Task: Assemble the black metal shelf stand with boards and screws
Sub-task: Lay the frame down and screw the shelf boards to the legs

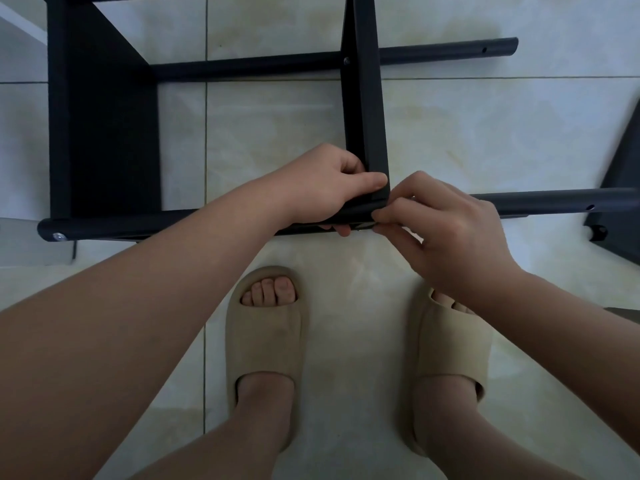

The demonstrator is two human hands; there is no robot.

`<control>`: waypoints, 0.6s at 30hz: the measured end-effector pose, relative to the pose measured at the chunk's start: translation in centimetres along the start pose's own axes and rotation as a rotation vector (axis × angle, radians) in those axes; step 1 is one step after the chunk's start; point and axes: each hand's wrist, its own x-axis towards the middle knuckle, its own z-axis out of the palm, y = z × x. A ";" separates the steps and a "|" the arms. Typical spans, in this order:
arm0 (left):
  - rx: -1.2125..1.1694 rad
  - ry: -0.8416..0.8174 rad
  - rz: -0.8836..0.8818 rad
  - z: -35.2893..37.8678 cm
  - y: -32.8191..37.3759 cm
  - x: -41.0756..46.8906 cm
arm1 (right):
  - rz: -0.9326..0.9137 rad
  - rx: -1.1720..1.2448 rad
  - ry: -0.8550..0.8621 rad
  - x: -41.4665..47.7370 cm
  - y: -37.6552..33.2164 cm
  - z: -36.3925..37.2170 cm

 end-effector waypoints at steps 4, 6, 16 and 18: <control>-0.002 -0.002 0.002 0.0 0.1 -0.1 | 0.042 -0.071 -0.001 0.7 -0.4 0.2; -0.005 -0.007 0.004 0.0 0.1 -0.1 | 0.045 -0.074 -0.003 0.9 -0.6 0.2; 0.009 0.005 -0.002 -0.1 0.1 -0.1 | 0.137 0.100 -0.083 0.4 -0.4 -0.6; 0.005 0.005 -0.003 -0.1 0.0 -0.1 | 0.215 0.125 -0.094 0.7 -0.6 -0.5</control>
